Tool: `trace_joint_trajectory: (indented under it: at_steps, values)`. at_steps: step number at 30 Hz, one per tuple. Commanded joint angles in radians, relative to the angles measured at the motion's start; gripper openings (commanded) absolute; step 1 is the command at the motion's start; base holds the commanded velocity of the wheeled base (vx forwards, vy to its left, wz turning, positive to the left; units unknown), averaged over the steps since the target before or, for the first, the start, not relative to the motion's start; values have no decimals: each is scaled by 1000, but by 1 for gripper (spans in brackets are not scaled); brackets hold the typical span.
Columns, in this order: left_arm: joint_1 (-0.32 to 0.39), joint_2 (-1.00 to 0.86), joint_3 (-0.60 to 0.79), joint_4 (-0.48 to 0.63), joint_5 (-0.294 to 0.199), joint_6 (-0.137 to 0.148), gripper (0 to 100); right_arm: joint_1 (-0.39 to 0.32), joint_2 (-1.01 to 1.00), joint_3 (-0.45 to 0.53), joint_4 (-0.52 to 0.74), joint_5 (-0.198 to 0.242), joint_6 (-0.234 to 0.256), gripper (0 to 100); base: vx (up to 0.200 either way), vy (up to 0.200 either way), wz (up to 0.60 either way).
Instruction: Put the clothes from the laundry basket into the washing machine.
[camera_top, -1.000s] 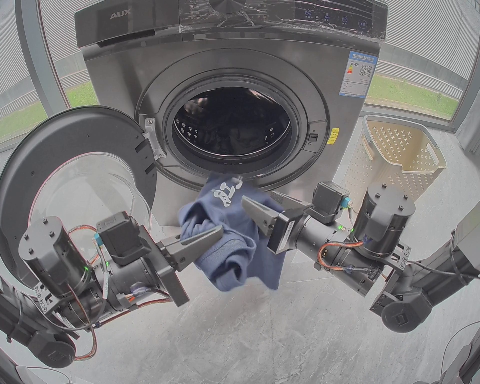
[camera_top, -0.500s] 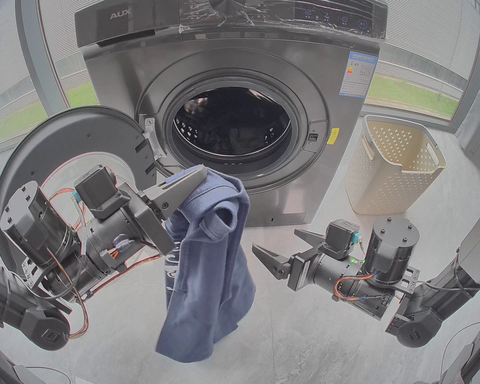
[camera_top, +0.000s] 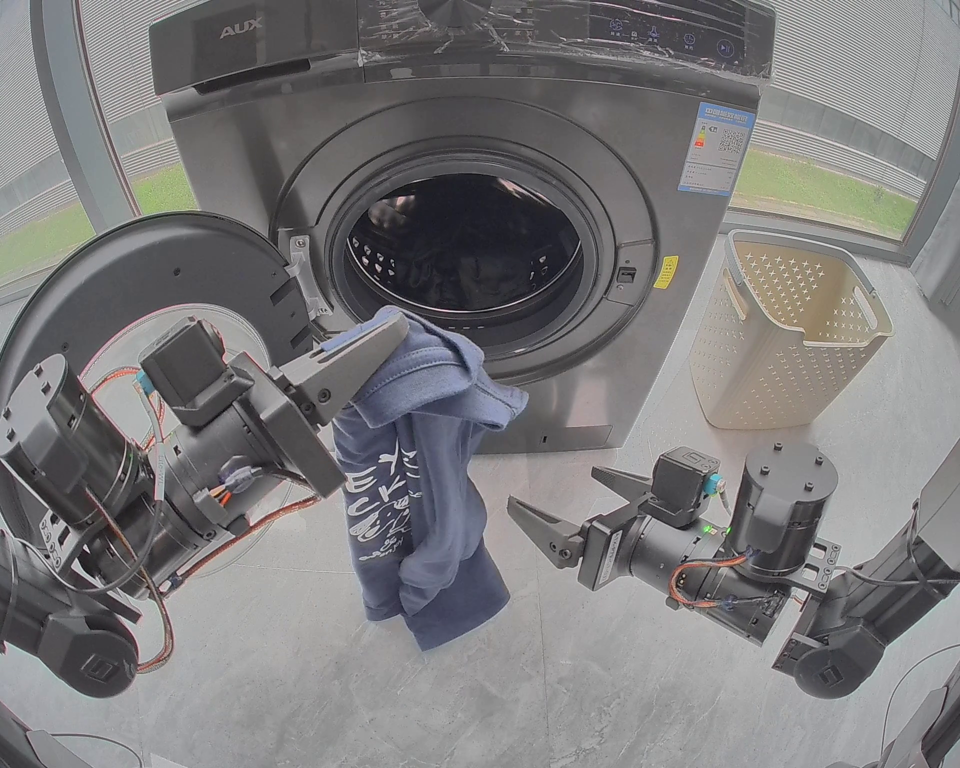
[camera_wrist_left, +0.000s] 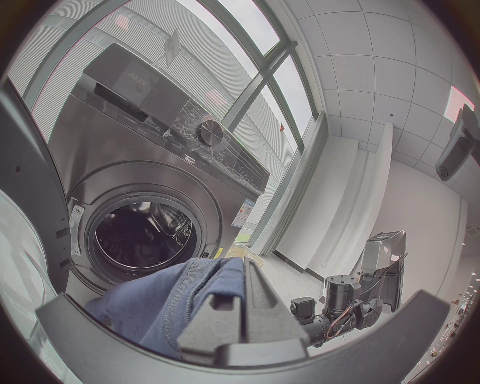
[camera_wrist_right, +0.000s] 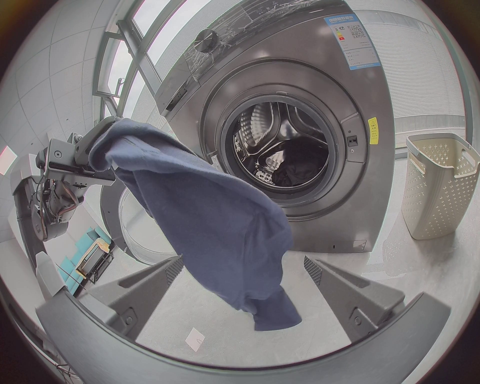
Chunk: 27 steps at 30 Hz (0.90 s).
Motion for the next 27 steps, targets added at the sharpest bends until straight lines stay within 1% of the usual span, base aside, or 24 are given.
trace_joint_trajectory:
  at_steps: [1, 4, 8, 11, 17, 19, 22, 27]
  values:
    - [0, 2, -4, -1, 0, 0, 0, 2, 6, -8, -1, 0, 0, 100, 0, 0, 0]
    - [2, 4, -9, -1, 1, 0, 0, 5, 6, -11, -1, 0, -1, 100, 0, 0, 0]
    - [2, 4, -10, -1, 1, -3, 0, 5, 6, -16, -3, 2, -18, 100, 0, 0, 0]
    - [2, 7, -12, -1, 1, -3, 0, 2, 10, -35, -1, 0, -23, 100, 0, 0, 0]
    - [2, 6, -12, -1, 0, -3, 0, -12, 42, -129, 10, -4, -35, 100, 0, 0, 0]
    - [2, 6, -12, -2, 0, -5, 0, -35, 69, -181, 14, -4, -38, 100, 0, 0, 0]
    - [0, 6, -12, -2, 0, -5, 0, -53, 93, -215, 14, -1, -49, 100, 0, 0, 0]
    - [2, 7, -13, -4, 0, -5, 0, -36, 125, -252, 2, 6, -54, 100, 0, 0, 0]
